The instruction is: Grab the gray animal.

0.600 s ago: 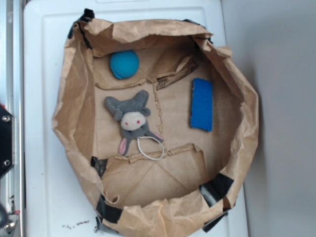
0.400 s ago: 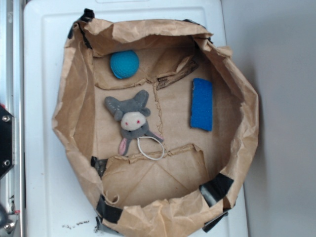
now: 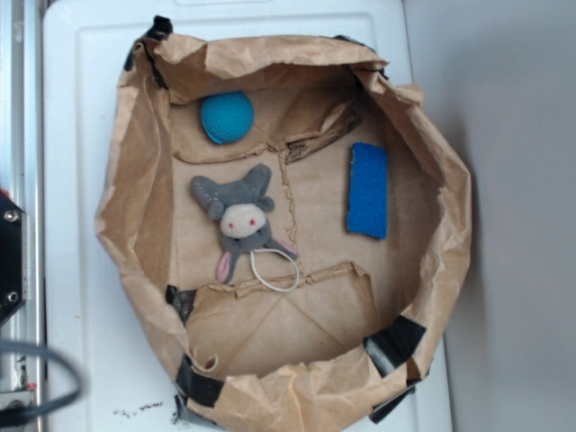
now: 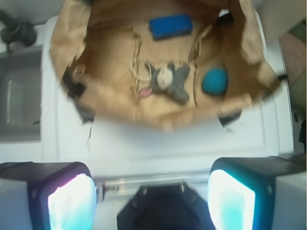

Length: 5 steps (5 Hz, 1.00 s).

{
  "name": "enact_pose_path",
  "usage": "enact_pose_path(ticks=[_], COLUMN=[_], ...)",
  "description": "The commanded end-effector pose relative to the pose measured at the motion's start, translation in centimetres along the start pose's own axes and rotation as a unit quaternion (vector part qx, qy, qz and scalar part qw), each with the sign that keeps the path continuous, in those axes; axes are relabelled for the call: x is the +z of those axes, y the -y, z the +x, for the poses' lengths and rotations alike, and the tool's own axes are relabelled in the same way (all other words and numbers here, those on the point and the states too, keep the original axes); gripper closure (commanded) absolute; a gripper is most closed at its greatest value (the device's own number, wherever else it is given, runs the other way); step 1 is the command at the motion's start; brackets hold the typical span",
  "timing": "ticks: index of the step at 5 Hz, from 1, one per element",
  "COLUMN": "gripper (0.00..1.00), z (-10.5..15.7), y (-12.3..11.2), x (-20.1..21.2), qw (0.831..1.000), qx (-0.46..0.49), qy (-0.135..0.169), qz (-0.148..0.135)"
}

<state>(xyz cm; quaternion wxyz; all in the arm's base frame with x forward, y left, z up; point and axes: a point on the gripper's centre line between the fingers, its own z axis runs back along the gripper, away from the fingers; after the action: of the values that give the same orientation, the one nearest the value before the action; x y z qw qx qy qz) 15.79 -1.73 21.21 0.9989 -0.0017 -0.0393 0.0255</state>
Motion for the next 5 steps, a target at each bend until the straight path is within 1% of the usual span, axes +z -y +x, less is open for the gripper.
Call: enact_pose_path(ticks=[1, 2, 3, 4, 5], gripper=[0.0, 0.0, 0.0, 0.0, 0.0], z=[4.3, 5.4, 6.3, 5.9, 5.9], y=[0.5, 2.0, 1.6, 1.4, 1.9], x=[-0.6, -1.8, -2.4, -2.5, -3.0], qw=[0.999, 0.997, 0.986, 0.984, 0.984], qx=[0.0, -0.071, -0.152, -0.161, -0.168], qy=[0.032, 0.035, 0.005, 0.006, 0.024], qz=[0.0, -0.002, -0.068, -0.078, -0.046])
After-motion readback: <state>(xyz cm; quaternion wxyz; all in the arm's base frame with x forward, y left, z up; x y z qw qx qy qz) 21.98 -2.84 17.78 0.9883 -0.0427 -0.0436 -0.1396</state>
